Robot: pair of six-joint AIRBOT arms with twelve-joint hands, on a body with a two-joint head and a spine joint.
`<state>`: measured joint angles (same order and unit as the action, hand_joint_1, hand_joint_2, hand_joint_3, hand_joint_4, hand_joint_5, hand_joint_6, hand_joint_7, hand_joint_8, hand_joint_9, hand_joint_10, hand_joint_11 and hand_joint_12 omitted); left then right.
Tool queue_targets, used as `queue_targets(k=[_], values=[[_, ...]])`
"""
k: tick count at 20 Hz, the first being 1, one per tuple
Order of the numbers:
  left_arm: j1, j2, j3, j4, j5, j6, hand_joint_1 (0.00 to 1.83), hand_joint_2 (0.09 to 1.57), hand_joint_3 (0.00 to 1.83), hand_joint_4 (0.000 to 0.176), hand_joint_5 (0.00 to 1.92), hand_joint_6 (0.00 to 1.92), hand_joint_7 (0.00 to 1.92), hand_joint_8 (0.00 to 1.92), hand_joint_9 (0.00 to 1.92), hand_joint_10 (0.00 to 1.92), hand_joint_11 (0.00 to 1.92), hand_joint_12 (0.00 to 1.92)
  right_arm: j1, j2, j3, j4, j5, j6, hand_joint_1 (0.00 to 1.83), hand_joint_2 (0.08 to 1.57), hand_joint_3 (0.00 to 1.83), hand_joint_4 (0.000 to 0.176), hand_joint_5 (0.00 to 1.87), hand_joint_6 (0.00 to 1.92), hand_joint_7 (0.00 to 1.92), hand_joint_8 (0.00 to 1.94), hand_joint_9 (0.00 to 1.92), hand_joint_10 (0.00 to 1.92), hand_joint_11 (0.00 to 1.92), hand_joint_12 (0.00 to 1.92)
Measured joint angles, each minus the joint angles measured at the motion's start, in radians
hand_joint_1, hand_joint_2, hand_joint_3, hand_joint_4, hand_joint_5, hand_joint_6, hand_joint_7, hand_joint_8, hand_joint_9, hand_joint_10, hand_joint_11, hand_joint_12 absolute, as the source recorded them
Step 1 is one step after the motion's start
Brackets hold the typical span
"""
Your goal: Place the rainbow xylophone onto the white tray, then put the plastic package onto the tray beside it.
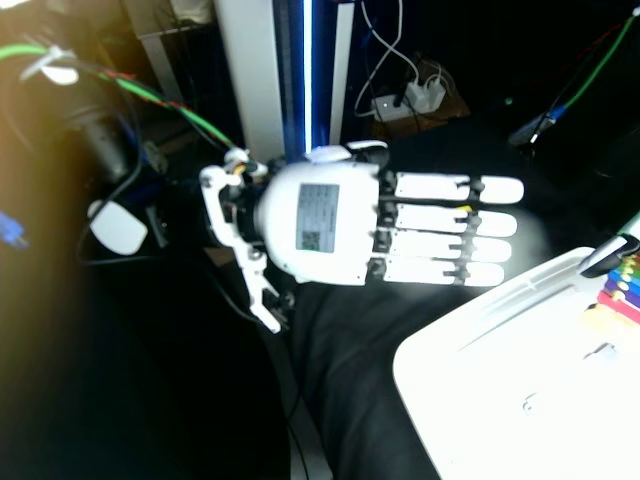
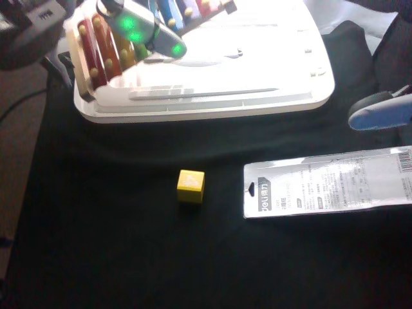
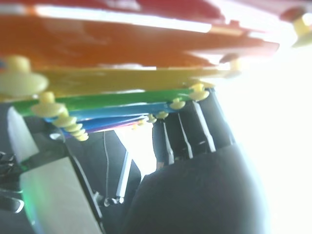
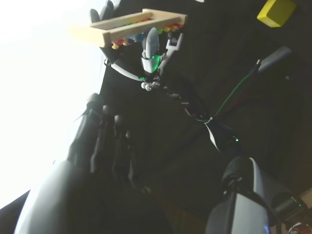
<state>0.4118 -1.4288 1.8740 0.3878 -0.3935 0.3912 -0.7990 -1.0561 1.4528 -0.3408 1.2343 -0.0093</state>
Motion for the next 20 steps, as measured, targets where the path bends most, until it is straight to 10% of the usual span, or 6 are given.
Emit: queue_targets(k=[3,14,20], values=[[0.006,-0.017,0.039,-0.016,-0.027,-0.025,0.97,0.93,0.00,0.000,0.86,0.03,0.91,0.02,0.81,0.22,0.38,1.02,0.024,-0.008,0.000,-0.021,0.007,0.013,0.83,0.82,0.01,0.059,0.11,0.01,0.19,0.00,0.18,0.00,0.19,0.00],[0.050,-0.035,0.118,-0.150,-0.014,-0.026,0.96,1.02,0.00,0.000,0.71,0.00,0.79,0.01,0.74,0.00,0.19,0.91,0.058,-0.011,-0.011,-0.064,0.011,0.025,0.74,0.83,0.01,0.048,0.12,0.00,0.21,0.00,0.17,0.00,0.20,0.01],[0.053,-0.064,0.137,-0.149,-0.003,-0.040,0.88,1.02,0.00,0.000,0.80,0.02,0.95,0.02,0.92,0.02,0.49,0.87,0.060,-0.025,-0.011,-0.074,0.010,0.025,0.73,0.87,0.01,0.053,0.08,0.00,0.18,0.00,0.19,0.00,0.19,0.00]])
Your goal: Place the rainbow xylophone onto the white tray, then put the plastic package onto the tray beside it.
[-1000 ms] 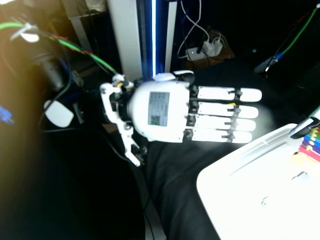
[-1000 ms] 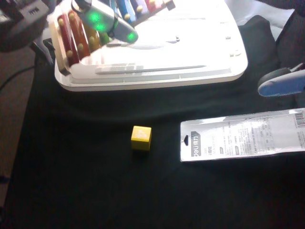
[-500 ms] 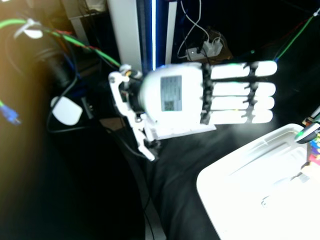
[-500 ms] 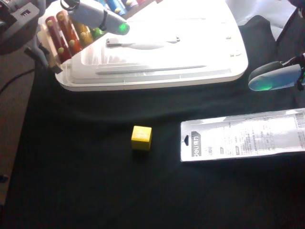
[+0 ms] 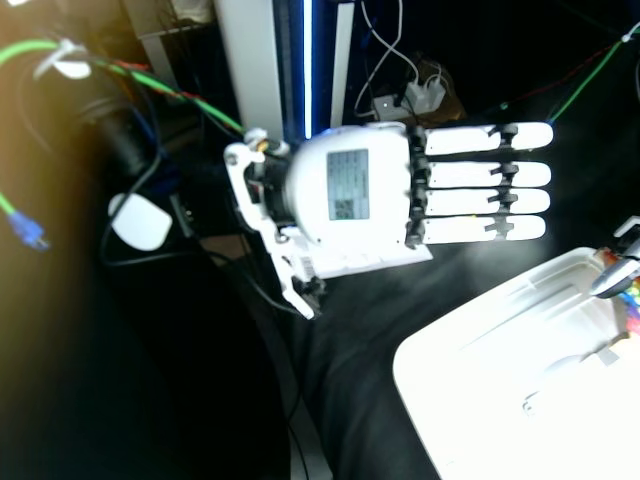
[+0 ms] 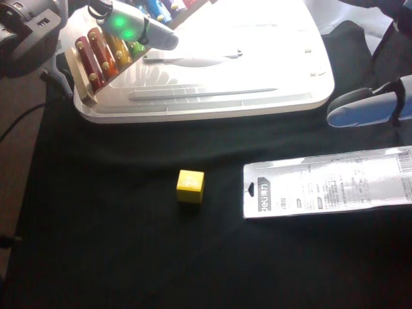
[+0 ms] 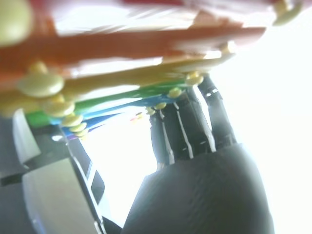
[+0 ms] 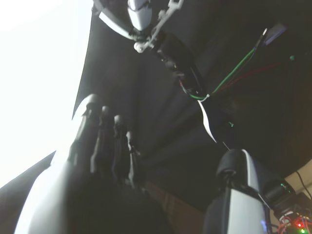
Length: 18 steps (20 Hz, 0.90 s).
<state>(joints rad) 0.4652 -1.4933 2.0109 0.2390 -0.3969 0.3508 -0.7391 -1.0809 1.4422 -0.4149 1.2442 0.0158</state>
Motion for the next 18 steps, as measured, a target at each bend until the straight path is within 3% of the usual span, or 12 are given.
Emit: queue_targets(k=[1,2,6,8,11,13,15,18], values=[[0.000,-0.001,0.000,0.000,0.000,-0.003,0.87,1.00,0.00,0.000,0.81,0.01,0.96,0.01,0.94,0.01,0.54,0.81,0.000,0.000,0.000,-0.001,0.000,0.000,0.73,0.87,0.01,0.053,0.08,0.00,0.18,0.00,0.18,0.00,0.20,0.00],[0.000,-0.001,0.000,0.004,-0.003,-0.003,0.92,0.99,0.00,0.000,0.81,0.01,0.93,0.00,0.94,0.01,0.55,0.80,0.001,0.000,0.000,0.000,0.001,0.000,0.76,0.87,0.01,0.042,0.08,0.00,0.18,0.00,0.18,0.00,0.18,0.00],[0.000,-0.007,0.002,0.020,-0.004,-0.007,1.02,0.97,0.00,0.000,0.84,0.01,0.92,0.01,0.97,0.01,0.60,0.73,0.001,0.000,0.000,0.000,0.000,0.001,0.77,0.88,0.01,0.045,0.06,0.00,0.16,0.00,0.15,0.00,0.15,0.00],[0.000,-0.007,0.002,0.029,-0.004,-0.018,1.01,0.97,0.00,0.000,0.81,0.00,0.91,0.00,0.95,0.00,0.58,0.73,0.001,0.000,0.000,0.000,0.000,0.002,0.76,0.88,0.01,0.030,0.05,0.00,0.16,0.00,0.15,0.00,0.17,0.01],[0.000,-0.007,-0.002,0.043,-0.004,-0.023,1.04,0.95,0.00,0.000,0.69,0.00,0.75,0.00,0.81,0.00,0.57,0.57,0.001,0.000,-0.001,0.000,0.001,0.006,0.78,0.87,0.00,0.052,0.07,0.01,0.17,0.00,0.16,0.00,0.18,0.01],[0.000,-0.006,-0.005,0.049,-0.002,-0.029,1.03,0.94,0.00,0.000,0.58,0.00,0.61,0.00,0.63,0.00,0.45,0.44,0.001,0.000,-0.001,0.000,0.001,0.007,0.76,0.87,0.00,0.062,0.07,0.01,0.17,0.00,0.16,0.00,0.17,0.01],[0.000,-0.006,-0.006,0.056,0.005,-0.029,1.05,0.91,0.00,0.000,0.52,0.00,0.53,0.00,0.53,0.00,0.44,0.26,0.001,0.000,-0.001,0.000,0.000,0.007,0.74,0.86,0.00,0.067,0.08,0.01,0.16,0.00,0.14,0.00,0.16,0.00],[-0.006,-0.006,-0.007,0.060,0.010,-0.030,1.02,0.88,0.00,0.000,0.47,0.00,0.50,0.00,0.49,0.00,0.47,0.10,0.001,0.000,-0.001,0.000,0.000,0.008,0.73,0.84,0.00,0.057,0.09,0.01,0.17,0.00,0.15,0.00,0.20,0.02]])
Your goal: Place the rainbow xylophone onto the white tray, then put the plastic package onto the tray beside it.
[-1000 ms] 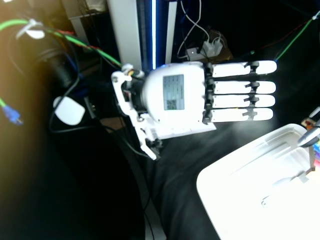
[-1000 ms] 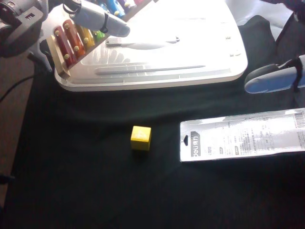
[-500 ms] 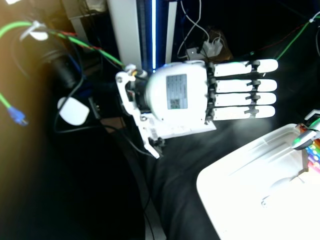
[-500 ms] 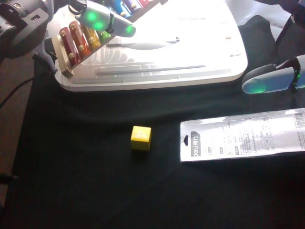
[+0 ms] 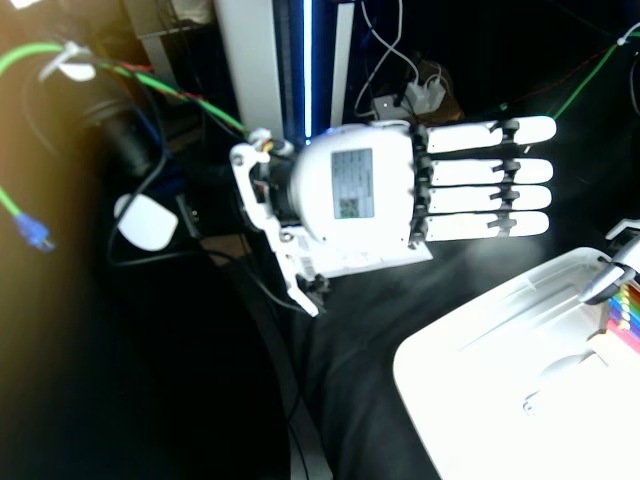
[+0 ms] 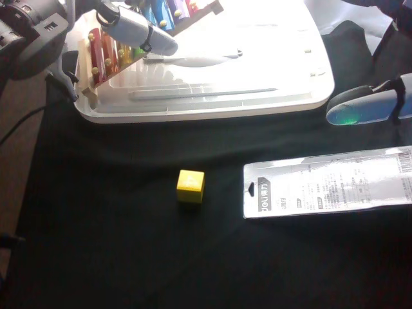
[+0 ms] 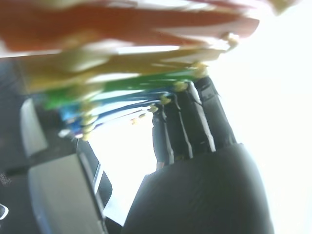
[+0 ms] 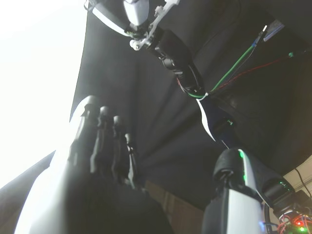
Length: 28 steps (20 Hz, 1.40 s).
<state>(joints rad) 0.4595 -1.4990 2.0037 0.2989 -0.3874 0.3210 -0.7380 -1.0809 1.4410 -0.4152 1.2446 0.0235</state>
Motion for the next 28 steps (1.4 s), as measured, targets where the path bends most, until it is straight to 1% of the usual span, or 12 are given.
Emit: queue_targets(k=[3,11,14,16,18,19,21,24,25,26,27,28], values=[[-0.013,0.000,0.000,0.015,0.005,-0.002,1.07,0.86,0.00,0.000,0.43,0.00,0.46,0.00,0.43,0.00,0.41,0.06,0.000,0.000,0.000,0.000,0.000,0.000,0.74,0.83,0.00,0.069,0.08,0.00,0.16,0.00,0.15,0.00,0.19,0.02],[-0.025,0.000,0.000,0.049,0.048,-0.003,0.99,0.88,0.00,0.000,0.33,0.00,0.44,0.00,0.42,0.00,0.36,0.03,0.010,-0.002,-0.002,0.000,0.000,0.000,0.71,0.82,0.00,0.067,0.09,0.00,0.19,0.01,0.17,0.01,0.23,0.03],[-0.040,0.032,-0.052,0.069,0.054,-0.005,0.99,0.85,0.00,0.000,0.29,0.00,0.38,0.00,0.38,0.00,0.32,0.01,0.010,-0.002,-0.005,0.001,0.001,0.001,0.71,0.82,0.00,0.069,0.09,0.00,0.19,0.01,0.17,0.00,0.22,0.03],[-0.060,0.064,-0.093,0.087,0.035,-0.006,0.93,0.85,0.00,0.037,0.25,0.00,0.32,0.00,0.31,0.00,0.27,0.00,0.010,-0.002,-0.005,0.000,0.001,0.003,0.70,0.84,0.01,0.056,0.08,0.00,0.19,0.00,0.16,0.00,0.22,0.02],[-0.074,0.103,-0.140,0.113,0.005,-0.007,0.88,0.85,0.00,0.076,0.23,0.00,0.32,0.01,0.30,0.00,0.27,0.00,0.010,-0.002,-0.005,0.000,0.000,0.008,0.70,0.83,0.00,0.074,0.07,0.00,0.18,0.00,0.14,0.00,0.19,0.01],[-0.078,0.122,-0.165,0.129,-0.006,-0.006,0.81,0.85,0.00,0.065,0.22,0.00,0.31,0.00,0.31,0.01,0.29,0.01,0.010,-0.001,-0.006,0.000,0.000,0.015,0.70,0.81,0.00,0.087,0.07,0.00,0.19,0.00,0.14,0.00,0.19,0.01],[-0.100,0.197,-0.262,0.211,-0.025,-0.007,0.77,0.76,0.00,0.077,0.15,0.00,0.24,0.00,0.21,0.00,0.19,0.00,0.010,0.042,-0.036,-0.032,-0.027,0.023,0.68,0.79,0.00,0.095,0.01,0.00,0.10,0.00,0.04,0.00,0.14,0.00],[-0.126,0.253,-0.319,0.278,-0.034,-0.007,0.73,0.78,0.01,0.069,0.14,0.00,0.24,0.00,0.24,0.01,0.23,0.02,0.010,0.093,-0.055,-0.061,-0.069,0.024,0.66,0.77,0.00,0.080,0.00,0.00,0.08,0.00,0.04,0.00,0.11,0.00],[-0.141,0.278,-0.349,0.321,-0.028,-0.007,0.72,0.78,0.01,0.077,0.15,0.00,0.23,0.00,0.23,0.01,0.23,0.02,0.010,0.116,-0.058,-0.076,-0.094,0.025,0.64,0.77,0.00,0.077,0.00,0.00,0.07,0.00,0.03,0.00,0.09,0.00],[-0.153,0.298,-0.377,0.369,-0.016,-0.007,0.74,0.78,0.00,0.092,0.12,0.00,0.23,0.00,0.22,0.00,0.21,0.01,0.010,0.133,-0.066,-0.089,-0.122,0.026,0.63,0.75,0.00,0.091,0.00,0.00,0.05,0.00,0.01,0.00,0.09,0.00],[-0.161,0.316,-0.402,0.418,-0.003,-0.007,0.73,0.75,0.00,0.093,0.12,0.00,0.22,0.00,0.24,0.01,0.23,0.02,0.010,0.145,-0.068,-0.111,-0.143,0.040,0.63,0.75,0.00,0.069,0.00,0.00,0.05,0.00,0.01,0.00,0.10,0.01],[-0.167,0.338,-0.436,0.470,0.017,-0.007,0.80,0.73,0.00,0.121,0.00,0.00,0.14,0.01,0.19,0.00,0.18,0.01,0.010,0.149,-0.068,-0.142,-0.166,0.071,0.60,0.69,0.00,0.052,0.00,0.00,0.05,0.00,0.03,0.01,0.15,0.03]])
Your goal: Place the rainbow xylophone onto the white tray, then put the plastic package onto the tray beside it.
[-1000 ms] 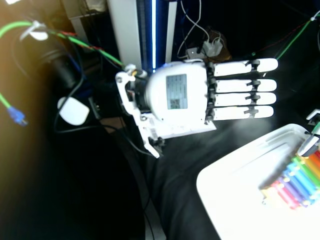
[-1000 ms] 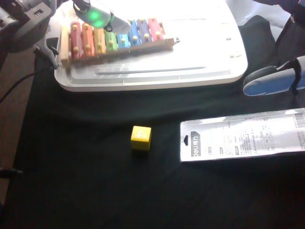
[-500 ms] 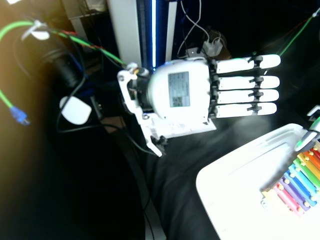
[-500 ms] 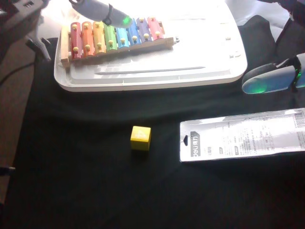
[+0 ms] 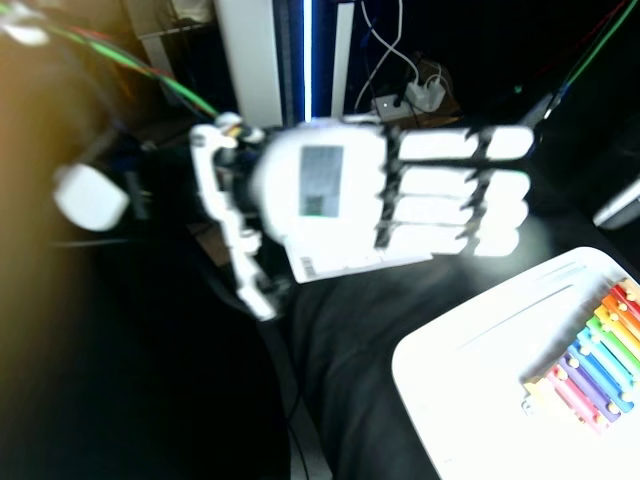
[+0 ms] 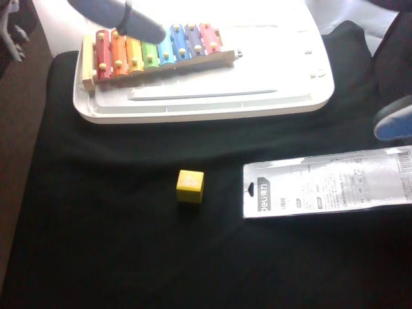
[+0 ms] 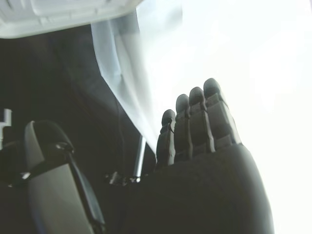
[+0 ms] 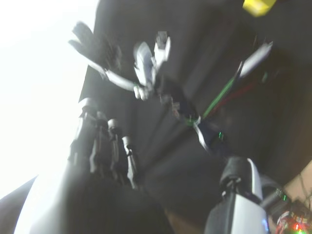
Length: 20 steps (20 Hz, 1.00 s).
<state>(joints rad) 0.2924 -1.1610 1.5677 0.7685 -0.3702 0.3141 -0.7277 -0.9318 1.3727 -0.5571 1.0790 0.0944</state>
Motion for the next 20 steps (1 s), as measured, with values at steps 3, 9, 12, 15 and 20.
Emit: queue_targets(k=[3,9,12,15,20], values=[[-0.001,0.045,-0.069,0.104,0.025,0.000,0.78,0.71,0.00,0.094,0.00,0.00,0.23,0.01,0.24,0.01,0.25,0.03,0.000,0.018,0.000,-0.102,-0.056,0.057,0.64,0.65,0.00,0.022,0.00,0.00,0.03,0.00,0.05,0.00,0.17,0.04],[-0.004,0.114,-0.137,0.171,0.064,0.000,0.66,0.71,0.00,0.105,0.00,0.00,0.24,0.01,0.17,0.00,0.24,0.03,0.001,0.053,0.001,-0.230,-0.117,0.147,0.59,0.64,0.00,0.065,0.00,0.00,0.00,0.00,0.00,0.00,0.04,0.00],[0.005,0.149,-0.161,0.171,0.079,0.006,0.66,0.74,0.01,0.104,0.00,0.00,0.08,0.00,0.07,0.00,0.18,0.01,0.001,0.067,-0.011,-0.299,-0.152,0.182,0.67,0.62,0.00,0.094,0.00,0.00,0.01,0.00,0.04,0.01,0.12,0.04],[0.013,0.146,-0.174,0.168,0.116,0.053,0.79,0.74,0.00,0.018,0.00,0.00,0.26,0.02,0.20,0.01,0.27,0.05,0.001,0.081,-0.017,-0.356,-0.179,0.214,0.70,0.60,0.01,0.109,0.00,0.00,0.01,0.00,0.02,0.00,0.01,0.23],[0.017,0.136,-0.185,0.168,0.106,0.058,0.72,0.71,0.00,0.051,0.00,0.00,0.23,0.01,0.15,0.01,0.22,0.04,0.001,0.081,-0.027,-0.449,-0.200,0.251,0.66,0.61,0.00,0.000,0.02,0.01,0.06,0.02,0.06,0.02,0.07,0.05]])
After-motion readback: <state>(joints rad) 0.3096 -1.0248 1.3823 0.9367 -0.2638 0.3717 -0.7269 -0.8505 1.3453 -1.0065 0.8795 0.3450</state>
